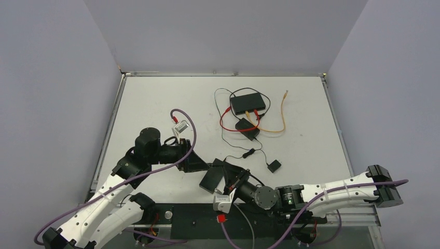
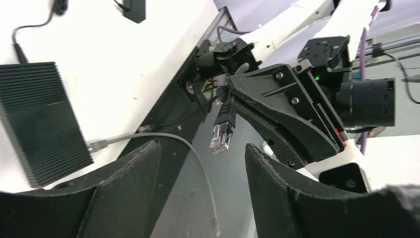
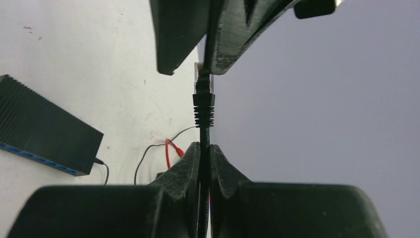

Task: Insert the plug into the switch port
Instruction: Adjust the connector.

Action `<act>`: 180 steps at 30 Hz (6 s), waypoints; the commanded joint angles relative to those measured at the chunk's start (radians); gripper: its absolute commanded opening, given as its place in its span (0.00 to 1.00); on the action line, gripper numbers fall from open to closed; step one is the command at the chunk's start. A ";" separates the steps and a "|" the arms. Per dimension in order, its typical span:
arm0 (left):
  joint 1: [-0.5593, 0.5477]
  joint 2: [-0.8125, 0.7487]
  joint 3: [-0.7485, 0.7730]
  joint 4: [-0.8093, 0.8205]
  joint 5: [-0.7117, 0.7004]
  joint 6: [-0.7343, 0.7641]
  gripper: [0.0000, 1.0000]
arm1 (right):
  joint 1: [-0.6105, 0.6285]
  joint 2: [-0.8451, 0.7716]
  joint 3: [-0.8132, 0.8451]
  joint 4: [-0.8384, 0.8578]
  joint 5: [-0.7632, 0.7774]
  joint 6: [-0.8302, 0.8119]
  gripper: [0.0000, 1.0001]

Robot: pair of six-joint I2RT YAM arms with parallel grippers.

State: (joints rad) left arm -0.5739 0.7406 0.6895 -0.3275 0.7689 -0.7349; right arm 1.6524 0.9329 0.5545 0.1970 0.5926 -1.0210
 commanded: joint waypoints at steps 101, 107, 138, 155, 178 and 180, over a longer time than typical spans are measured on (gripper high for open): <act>-0.117 -0.484 -0.039 -0.040 -0.113 0.513 0.00 | -0.612 0.183 0.442 -0.141 -1.498 1.269 0.38; -0.131 -0.486 -0.040 -0.043 -0.120 0.520 0.00 | -0.605 0.212 0.461 -0.121 -1.491 1.282 0.38; -0.147 -0.504 -0.035 -0.056 -0.149 0.537 0.00 | -0.562 0.307 0.546 -0.280 -1.439 1.205 0.27; -0.152 -0.507 -0.039 -0.056 -0.146 0.531 0.00 | -0.560 0.296 0.545 -0.227 -1.430 1.228 0.31; -0.156 -0.502 -0.041 -0.057 -0.147 0.529 0.00 | -0.562 0.290 0.535 -0.206 -1.418 1.247 0.26; -0.157 -0.502 -0.041 -0.057 -0.147 0.529 0.00 | -0.562 0.290 0.533 -0.206 -1.418 1.245 0.22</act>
State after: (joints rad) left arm -0.7238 0.2420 0.6449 -0.4156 0.6312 -0.2199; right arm 1.0874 1.2423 1.0573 -0.0624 -0.8268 0.2237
